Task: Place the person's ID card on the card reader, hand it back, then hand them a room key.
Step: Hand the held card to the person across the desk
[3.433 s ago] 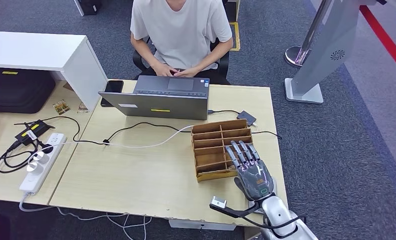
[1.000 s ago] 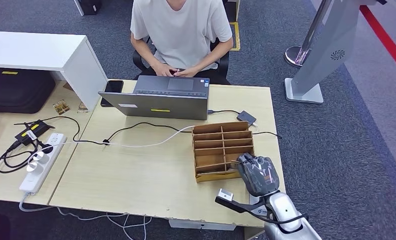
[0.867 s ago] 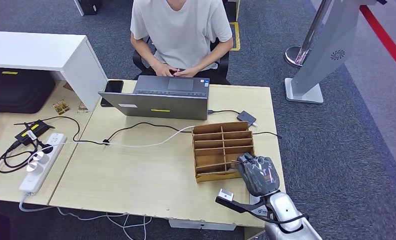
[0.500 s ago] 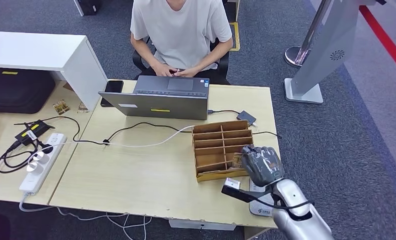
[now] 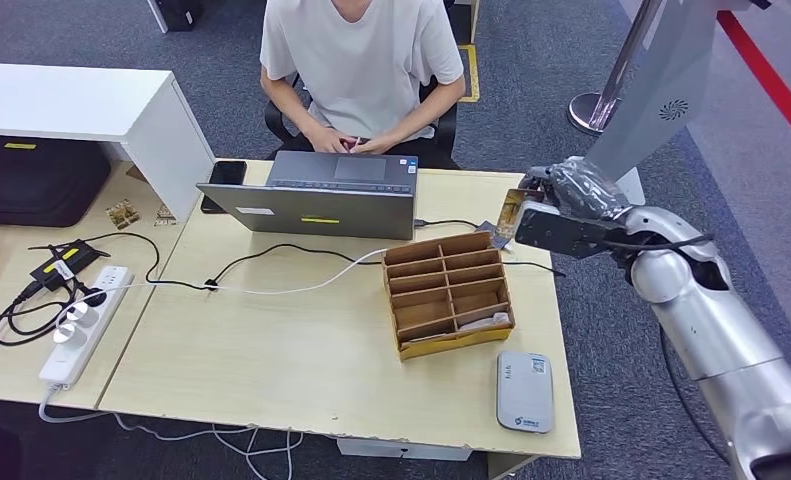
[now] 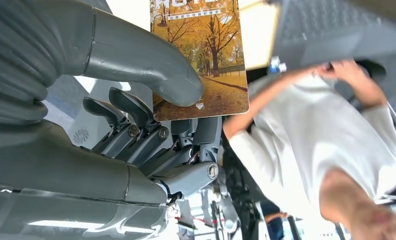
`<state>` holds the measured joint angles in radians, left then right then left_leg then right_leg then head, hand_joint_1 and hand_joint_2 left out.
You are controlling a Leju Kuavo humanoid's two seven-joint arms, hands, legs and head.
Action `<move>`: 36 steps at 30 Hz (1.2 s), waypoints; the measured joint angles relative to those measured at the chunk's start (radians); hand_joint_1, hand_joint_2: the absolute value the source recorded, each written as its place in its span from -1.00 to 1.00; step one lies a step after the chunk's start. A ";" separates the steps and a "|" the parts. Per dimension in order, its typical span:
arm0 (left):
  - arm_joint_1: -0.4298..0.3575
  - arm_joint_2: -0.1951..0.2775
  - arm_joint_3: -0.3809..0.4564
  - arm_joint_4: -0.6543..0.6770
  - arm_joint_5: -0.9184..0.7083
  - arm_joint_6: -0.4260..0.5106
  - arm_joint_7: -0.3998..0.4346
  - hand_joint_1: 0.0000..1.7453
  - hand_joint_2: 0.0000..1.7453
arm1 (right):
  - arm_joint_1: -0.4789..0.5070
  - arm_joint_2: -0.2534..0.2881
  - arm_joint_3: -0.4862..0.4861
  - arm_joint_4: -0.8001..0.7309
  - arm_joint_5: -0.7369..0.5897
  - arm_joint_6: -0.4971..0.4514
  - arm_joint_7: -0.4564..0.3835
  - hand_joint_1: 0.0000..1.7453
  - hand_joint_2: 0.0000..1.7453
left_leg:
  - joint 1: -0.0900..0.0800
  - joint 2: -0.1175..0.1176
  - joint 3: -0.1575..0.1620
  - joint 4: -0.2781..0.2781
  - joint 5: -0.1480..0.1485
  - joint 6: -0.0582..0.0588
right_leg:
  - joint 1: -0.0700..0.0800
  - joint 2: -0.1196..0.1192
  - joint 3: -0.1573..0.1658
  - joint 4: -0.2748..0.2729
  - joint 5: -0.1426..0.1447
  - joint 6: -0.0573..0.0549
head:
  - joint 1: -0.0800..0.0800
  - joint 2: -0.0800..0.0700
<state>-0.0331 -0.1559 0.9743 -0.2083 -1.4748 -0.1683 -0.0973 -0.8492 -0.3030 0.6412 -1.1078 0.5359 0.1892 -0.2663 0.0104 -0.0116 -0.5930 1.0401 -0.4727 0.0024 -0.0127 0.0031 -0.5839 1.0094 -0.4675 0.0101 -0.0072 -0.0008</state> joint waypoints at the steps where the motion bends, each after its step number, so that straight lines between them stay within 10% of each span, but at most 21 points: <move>1: 0.000 0.000 0.000 0.000 0.000 -0.001 0.000 -1.00 1.00 | -0.019 -0.001 0.009 0.010 -0.009 0.002 0.001 1.00 1.00 | 0.000 0.000 0.000 0.000 0.000 0.000 | 0.000 0.000 0.000 0.000 0.000 0.000 | 0.000 0.000; 15: -0.001 0.001 0.000 0.000 -0.001 -0.006 0.000 -1.00 1.00 | -0.098 -0.001 0.086 0.083 -0.042 -0.007 0.014 1.00 1.00 | 0.000 0.000 0.000 0.000 0.000 0.000 | 0.000 0.000 0.000 0.000 0.000 0.000 | 0.000 0.000; 21: -0.004 0.001 -0.001 0.000 -0.028 -0.006 0.000 -1.00 1.00 | -0.100 0.061 0.096 0.153 0.216 -0.459 0.123 1.00 1.00 | 0.000 0.000 0.000 0.000 0.000 0.000 | 0.000 0.000 0.000 0.000 0.000 0.000 | 0.000 0.000; 28: -0.009 0.001 -0.005 0.000 -0.051 -0.006 0.000 -1.00 1.00 | -0.083 0.142 0.093 0.261 0.437 -0.755 0.197 1.00 1.00 | 0.000 0.000 0.000 0.000 0.000 0.000 | 0.001 0.000 0.000 0.001 0.000 0.000 | 0.000 0.000; 36: -0.010 0.001 -0.023 0.000 -0.060 -0.006 0.000 -1.00 1.00 | -0.051 0.211 0.051 0.352 0.542 -0.864 0.207 1.00 1.00 | 0.000 0.000 0.000 0.000 0.000 0.000 | 0.000 0.000 0.000 0.001 0.000 0.000 | 0.000 0.000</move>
<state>-0.0426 -0.1552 0.9518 -0.2083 -1.5343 -0.1743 -0.0973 -0.8998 -0.0918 0.6925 -0.7556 1.0774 -0.6743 -0.0595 0.0105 -0.0116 -0.5932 1.0398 -0.4726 0.0022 -0.0126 0.0034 -0.5842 1.0101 -0.4677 0.0098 -0.0070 -0.0008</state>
